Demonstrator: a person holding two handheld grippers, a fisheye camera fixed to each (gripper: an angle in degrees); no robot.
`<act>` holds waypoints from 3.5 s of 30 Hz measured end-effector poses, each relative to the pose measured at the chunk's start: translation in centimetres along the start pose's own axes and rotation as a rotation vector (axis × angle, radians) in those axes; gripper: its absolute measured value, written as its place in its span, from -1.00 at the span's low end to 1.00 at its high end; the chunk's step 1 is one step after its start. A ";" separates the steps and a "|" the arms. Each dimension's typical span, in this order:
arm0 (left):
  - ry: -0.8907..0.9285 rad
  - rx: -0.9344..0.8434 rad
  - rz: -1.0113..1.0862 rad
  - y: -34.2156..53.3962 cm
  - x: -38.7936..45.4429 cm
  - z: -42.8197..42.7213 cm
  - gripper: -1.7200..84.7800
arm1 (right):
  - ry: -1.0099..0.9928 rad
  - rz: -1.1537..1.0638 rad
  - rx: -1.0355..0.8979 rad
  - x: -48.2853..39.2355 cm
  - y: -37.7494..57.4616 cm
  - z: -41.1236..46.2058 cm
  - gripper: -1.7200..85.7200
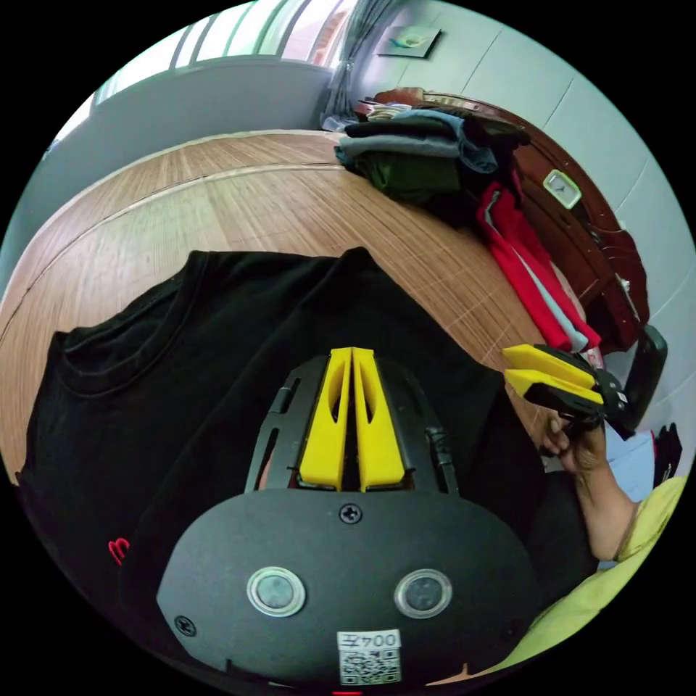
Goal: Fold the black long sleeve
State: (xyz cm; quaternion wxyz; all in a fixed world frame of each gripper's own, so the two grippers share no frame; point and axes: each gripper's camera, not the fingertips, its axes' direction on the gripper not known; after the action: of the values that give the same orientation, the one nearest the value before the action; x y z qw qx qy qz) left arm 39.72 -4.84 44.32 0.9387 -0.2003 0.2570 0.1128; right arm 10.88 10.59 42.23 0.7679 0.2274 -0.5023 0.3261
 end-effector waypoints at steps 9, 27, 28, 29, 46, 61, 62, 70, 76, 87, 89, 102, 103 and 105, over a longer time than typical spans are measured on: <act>0.054 -0.027 -0.043 0.0 -2.4 1.5 -0.96 | -0.081 -0.017 -0.121 2.3 1.6 -1.1 -0.76; 0.080 -0.021 -0.053 -2.1 -4.8 4.2 -0.96 | -0.130 0.121 -0.151 4.4 -0.6 0.3 -0.86; 0.077 -0.020 -0.049 -2.4 -4.8 4.5 -0.96 | -0.117 0.121 -0.083 4.1 -0.6 -1.1 -0.85; 0.076 -0.019 -0.047 -2.7 -4.9 4.7 -0.96 | -0.097 0.130 -0.017 3.8 -0.6 -2.3 -0.86; 0.150 0.032 -0.028 -12.7 -7.9 7.3 -0.88 | -0.094 0.006 -0.222 -3.6 -3.7 11.2 -0.81; 0.487 -0.688 -0.234 -36.9 -14.4 24.8 -0.68 | -0.082 0.025 -0.228 -1.4 -3.1 14.3 -0.84; 0.480 -0.701 -0.233 -37.6 -14.5 25.6 -0.68 | -0.078 0.023 -0.228 -1.3 -3.0 14.5 -0.84; 0.522 -0.750 -0.250 -41.3 -14.3 30.4 -0.69 | -0.076 0.027 -0.227 0.0 -2.7 15.3 -0.85; 0.467 -0.695 -0.211 -43.8 -13.6 31.6 -0.81 | -0.082 0.031 -0.226 1.1 -2.5 15.7 -0.86; 0.468 -0.523 -0.183 -46.8 -14.2 31.6 -0.86 | -0.097 0.052 -0.225 3.3 -2.2 16.1 -0.88; 0.485 -0.598 -0.188 -47.2 -14.6 32.0 -0.76 | -0.090 0.046 -0.225 3.4 -2.1 16.2 -0.88; 0.519 -0.815 -0.190 -46.7 -11.8 35.7 -0.73 | -0.083 0.046 -0.226 4.8 -1.8 16.3 -0.89; 0.513 -0.818 -0.194 -46.6 -11.7 35.7 -0.75 | -0.086 0.048 -0.226 4.9 -1.7 16.4 -0.89; 0.489 -0.808 -0.178 -46.4 -11.4 35.4 -0.79 | -0.089 0.051 -0.226 5.2 -1.7 16.4 -0.89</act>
State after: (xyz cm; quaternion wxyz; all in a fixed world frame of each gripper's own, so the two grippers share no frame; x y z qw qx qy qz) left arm 60.20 -32.23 92.94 0.7036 -0.5911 0.3877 0.0726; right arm 3.38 -0.23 53.37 0.7569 0.1410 -0.5752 0.2763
